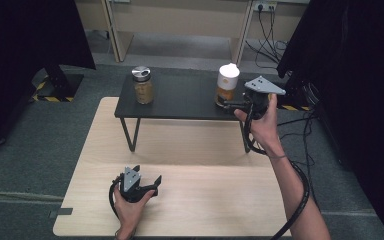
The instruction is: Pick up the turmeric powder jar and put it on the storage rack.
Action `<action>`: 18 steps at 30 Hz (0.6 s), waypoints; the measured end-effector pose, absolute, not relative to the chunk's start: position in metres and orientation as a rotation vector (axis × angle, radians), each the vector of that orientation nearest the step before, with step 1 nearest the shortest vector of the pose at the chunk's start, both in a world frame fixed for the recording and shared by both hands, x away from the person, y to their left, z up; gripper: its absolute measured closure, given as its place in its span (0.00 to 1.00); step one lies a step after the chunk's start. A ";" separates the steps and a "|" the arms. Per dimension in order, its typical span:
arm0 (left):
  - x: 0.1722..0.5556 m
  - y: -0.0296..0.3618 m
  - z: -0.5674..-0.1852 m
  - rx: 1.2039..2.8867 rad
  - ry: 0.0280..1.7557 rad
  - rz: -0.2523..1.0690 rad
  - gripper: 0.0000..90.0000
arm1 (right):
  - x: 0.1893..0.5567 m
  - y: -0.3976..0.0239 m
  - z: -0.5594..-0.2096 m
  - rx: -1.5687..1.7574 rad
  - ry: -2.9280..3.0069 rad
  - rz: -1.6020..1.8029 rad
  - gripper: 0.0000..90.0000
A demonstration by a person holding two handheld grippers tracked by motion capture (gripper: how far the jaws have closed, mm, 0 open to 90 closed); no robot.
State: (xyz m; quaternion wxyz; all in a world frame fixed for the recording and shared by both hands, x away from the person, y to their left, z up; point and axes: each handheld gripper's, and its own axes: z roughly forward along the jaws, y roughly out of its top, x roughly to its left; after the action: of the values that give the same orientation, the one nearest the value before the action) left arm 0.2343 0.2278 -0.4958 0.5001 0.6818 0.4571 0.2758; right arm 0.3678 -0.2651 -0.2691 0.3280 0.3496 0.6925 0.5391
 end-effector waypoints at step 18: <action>0.234 0.227 -0.496 1.651 1.104 0.671 0.07 | 0.333 -0.281 -0.282 0.898 1.799 1.398 0.00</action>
State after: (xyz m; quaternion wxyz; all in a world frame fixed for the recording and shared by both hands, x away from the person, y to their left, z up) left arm 0.2339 0.2271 -0.4957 0.4992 0.6824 0.4564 0.2772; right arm 0.3331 -0.2809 -0.2816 0.3392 0.3449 0.6910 0.5371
